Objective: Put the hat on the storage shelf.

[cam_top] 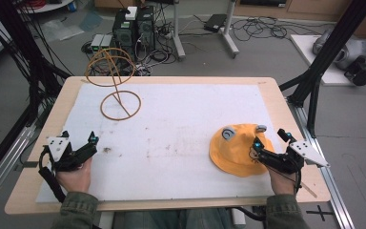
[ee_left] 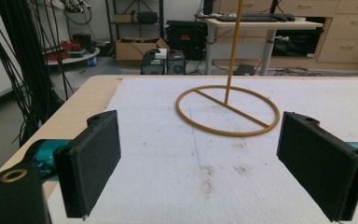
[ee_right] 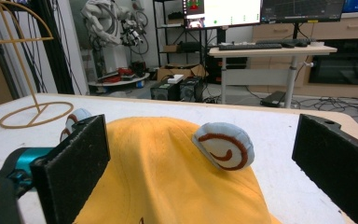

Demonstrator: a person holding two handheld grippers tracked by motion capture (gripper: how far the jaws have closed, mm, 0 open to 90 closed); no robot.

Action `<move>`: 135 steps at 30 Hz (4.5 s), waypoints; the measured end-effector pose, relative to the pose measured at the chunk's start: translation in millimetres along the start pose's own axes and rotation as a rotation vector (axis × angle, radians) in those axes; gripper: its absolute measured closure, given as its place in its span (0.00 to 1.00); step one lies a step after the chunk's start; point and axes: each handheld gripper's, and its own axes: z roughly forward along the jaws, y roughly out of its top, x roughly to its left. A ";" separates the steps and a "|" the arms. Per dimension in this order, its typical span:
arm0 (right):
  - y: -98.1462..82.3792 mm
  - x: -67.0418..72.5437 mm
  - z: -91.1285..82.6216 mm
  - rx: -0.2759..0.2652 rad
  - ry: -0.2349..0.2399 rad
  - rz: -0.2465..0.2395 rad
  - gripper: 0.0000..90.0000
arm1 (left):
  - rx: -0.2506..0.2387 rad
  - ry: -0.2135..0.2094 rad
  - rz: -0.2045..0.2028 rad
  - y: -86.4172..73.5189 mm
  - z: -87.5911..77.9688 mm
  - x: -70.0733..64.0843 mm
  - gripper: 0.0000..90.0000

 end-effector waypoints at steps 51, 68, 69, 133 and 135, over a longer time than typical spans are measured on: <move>-6.5 9.6 12.9 0.173 0.097 -0.175 0.98 | -0.007 0.009 -0.009 -0.4 -1.5 2.7 0.15; 24.4 32.6 32.6 -0.128 0.093 -0.083 0.98 | -0.006 0.015 -0.029 -1.4 -1.1 6.8 0.15; 26.6 33.6 33.4 -0.139 0.084 -0.086 0.98 | -0.009 0.015 -0.033 -1.5 -1.1 7.2 0.15; 158.4 319.1 347.2 0.116 0.467 -0.169 0.98 | 0.001 -0.028 -0.066 -4.7 2.6 18.6 0.15; 155.8 319.6 349.0 0.134 0.455 -0.171 0.98 | 0.000 -0.030 -0.067 -4.6 1.8 18.5 0.15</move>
